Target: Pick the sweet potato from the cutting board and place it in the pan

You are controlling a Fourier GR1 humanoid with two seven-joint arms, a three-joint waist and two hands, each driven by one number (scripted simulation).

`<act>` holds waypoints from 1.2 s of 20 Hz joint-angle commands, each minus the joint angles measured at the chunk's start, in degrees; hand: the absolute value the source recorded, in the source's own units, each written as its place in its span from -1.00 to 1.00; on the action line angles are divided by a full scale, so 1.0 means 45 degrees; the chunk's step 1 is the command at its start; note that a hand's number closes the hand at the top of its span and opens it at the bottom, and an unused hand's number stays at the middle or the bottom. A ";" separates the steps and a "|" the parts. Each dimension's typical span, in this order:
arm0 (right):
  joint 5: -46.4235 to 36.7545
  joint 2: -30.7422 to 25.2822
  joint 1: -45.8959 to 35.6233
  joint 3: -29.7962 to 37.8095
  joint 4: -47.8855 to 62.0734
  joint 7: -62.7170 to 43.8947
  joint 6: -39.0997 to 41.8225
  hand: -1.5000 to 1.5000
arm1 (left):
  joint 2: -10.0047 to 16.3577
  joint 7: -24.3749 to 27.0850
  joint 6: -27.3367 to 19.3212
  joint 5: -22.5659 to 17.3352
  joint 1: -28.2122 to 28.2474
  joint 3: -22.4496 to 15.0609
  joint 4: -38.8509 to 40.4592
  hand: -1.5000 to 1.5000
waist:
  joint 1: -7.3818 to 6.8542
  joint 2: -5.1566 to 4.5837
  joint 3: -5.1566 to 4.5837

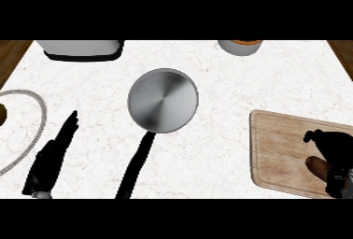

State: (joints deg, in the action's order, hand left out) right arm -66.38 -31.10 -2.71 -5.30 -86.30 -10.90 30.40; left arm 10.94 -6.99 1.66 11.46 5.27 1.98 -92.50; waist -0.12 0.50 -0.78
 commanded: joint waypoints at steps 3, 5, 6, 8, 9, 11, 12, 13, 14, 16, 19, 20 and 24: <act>-0.0197 0.0444 0.0929 0.0066 -0.0399 0.0445 -0.1050 1.00 | 0.0131 -0.0752 0.0439 -0.0252 0.0255 0.0133 -0.1138 0.00 | 0.0026 -0.0084 0.0176; 0.0348 0.1940 -0.0082 0.0465 -0.0079 -0.1061 -0.0258 1.00 | -0.0214 -0.0702 -0.0075 0.0132 -0.0356 -0.0016 -0.0483 0.00 | 0.0017 -0.0102 0.0174; 0.0928 0.2656 0.0463 0.0690 -0.1490 -0.1897 0.0472 1.00 | 0.0024 -0.0052 0.0095 -0.0022 -0.0472 0.0291 0.0425 0.00 | 0.0253 -0.0070 0.0152; 0.1396 0.3948 0.0038 0.1347 -0.1418 -0.3189 0.0641 1.00 | -0.0039 -0.0320 0.0089 -0.0143 -0.0403 0.0301 0.0027 0.00 | 0.0224 -0.0055 0.0155; 0.1347 0.5263 -0.0288 0.1236 -0.1396 -0.4282 0.0357 1.00 | -0.0079 -0.0322 0.0128 0.0092 -0.0163 -0.0031 -0.0168 0.00 | 0.0115 -0.0048 0.0160; 0.0593 0.5469 -0.0733 0.1140 -0.2490 -0.5235 -0.0368 1.00 | -0.0048 -0.0588 0.0085 -0.0054 -0.0614 0.0252 0.0071 0.00 | 0.0132 -0.0070 0.0162; 0.0454 0.5606 -0.0737 0.1134 -0.2716 -0.5206 -0.1051 1.00 | -0.0089 -0.0020 0.0083 0.0078 -0.0166 0.0141 0.0317 0.00 | 0.0088 -0.0077 0.0164; 0.0376 0.5415 -0.0981 0.1169 -0.3093 -0.4938 -0.1522 1.00 | -0.0139 -0.0276 0.0216 -0.0039 0.0215 0.0007 -0.0304 0.00 | 0.0003 -0.0054 0.0172; 0.0240 0.5456 -0.1656 0.0959 -0.3185 -0.4730 -0.1951 1.00 | -0.0003 0.0162 0.0267 -0.0015 0.0340 0.0030 -0.0505 0.00 | -0.0119 -0.0054 0.0173; -0.0450 0.5035 -0.2197 0.0399 -0.4128 -0.4252 -0.2864 1.00 | -0.0289 -0.0218 -0.0040 0.0248 0.0142 -0.0138 -0.0217 0.00 | -0.0053 -0.0047 0.0171; -0.0737 0.5075 -0.3352 -0.0023 -0.4695 -0.3913 -0.3502 1.00 | -0.0263 -0.0281 0.0089 0.0230 0.0101 -0.0218 -0.0345 0.00 | -0.0145 -0.0064 0.0171; -0.0915 0.5234 -0.3614 -0.0390 -0.4693 -0.3971 -0.3464 1.00 | 0.0105 -0.1016 0.0291 -0.0081 -0.0572 0.0246 -0.0538 0.00 | -0.0108 -0.0082 0.0174; -0.0946 0.6018 -0.5655 -0.0529 -0.3273 -0.4293 -0.3572 1.00 | -0.0718 0.0202 -0.0334 0.0760 0.0368 -0.0640 -0.0310 0.00 | -0.0218 -0.0125 0.0170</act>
State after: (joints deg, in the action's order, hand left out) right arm -69.59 -7.01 -20.82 -6.24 -104.90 -29.44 16.75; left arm 9.61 -8.03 1.66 12.78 4.38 1.35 -92.91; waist -0.51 0.10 -0.06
